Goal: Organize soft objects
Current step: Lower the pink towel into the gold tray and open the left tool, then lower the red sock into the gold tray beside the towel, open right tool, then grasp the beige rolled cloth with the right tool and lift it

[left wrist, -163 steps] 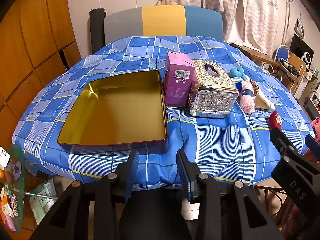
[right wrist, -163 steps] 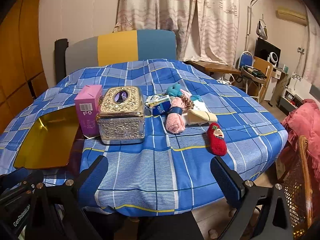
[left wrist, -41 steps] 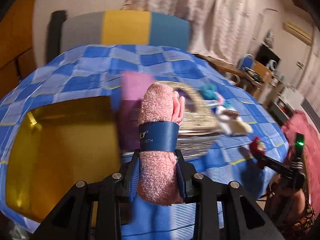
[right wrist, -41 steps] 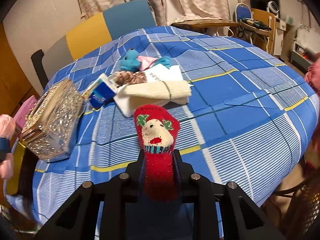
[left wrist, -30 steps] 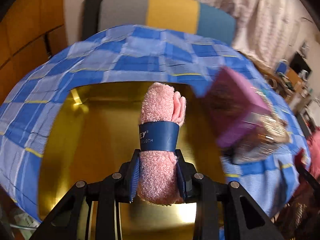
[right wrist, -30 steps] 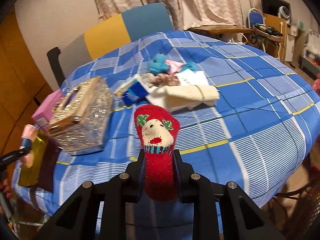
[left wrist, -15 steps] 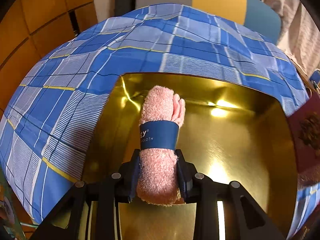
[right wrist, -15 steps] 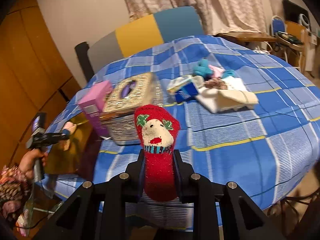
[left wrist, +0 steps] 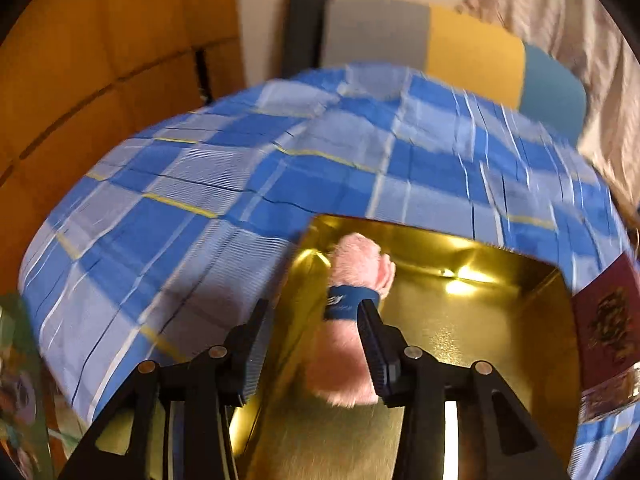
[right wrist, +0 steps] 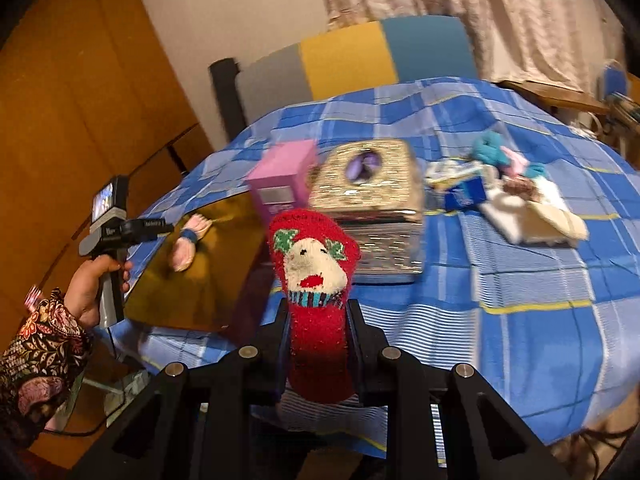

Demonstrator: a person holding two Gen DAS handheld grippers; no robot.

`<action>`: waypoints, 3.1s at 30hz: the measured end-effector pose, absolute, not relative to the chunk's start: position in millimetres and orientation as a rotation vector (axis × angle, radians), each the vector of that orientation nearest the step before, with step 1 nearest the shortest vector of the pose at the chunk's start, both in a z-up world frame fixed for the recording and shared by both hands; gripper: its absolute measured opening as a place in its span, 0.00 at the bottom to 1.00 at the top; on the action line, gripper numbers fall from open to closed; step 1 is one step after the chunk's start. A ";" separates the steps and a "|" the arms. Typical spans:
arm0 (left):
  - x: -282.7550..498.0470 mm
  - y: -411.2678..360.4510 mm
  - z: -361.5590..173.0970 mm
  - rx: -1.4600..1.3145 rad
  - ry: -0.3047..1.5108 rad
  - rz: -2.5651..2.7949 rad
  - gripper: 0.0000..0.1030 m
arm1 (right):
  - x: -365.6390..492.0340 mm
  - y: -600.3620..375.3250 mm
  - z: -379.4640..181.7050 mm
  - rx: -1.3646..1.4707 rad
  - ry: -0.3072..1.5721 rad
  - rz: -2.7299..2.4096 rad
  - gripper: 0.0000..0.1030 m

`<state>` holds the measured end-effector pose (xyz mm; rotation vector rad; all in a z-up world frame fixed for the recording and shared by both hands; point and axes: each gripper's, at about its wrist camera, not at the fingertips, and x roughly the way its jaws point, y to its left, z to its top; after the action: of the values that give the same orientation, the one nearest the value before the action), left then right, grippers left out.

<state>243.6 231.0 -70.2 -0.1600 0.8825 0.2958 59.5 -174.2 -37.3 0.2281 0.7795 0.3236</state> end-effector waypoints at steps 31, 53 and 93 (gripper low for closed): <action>97.5 204.6 -82.0 -0.321 0.779 0.296 0.43 | 230.8 44.6 -78.6 0.111 1.003 0.561 0.25; 94.5 226.9 -88.0 -0.403 0.776 0.330 0.43 | 297.2 105.8 -111.8 0.150 1.034 0.417 0.56; 59.9 6.5 -88.9 -0.105 0.856 -0.475 0.43 | 97.2 -256.2 -78.5 0.258 0.830 -0.058 0.68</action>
<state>59.9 6.5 -88.9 -0.1046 0.8556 -0.4746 97.2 -256.2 -78.5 0.2584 0.8295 -0.0582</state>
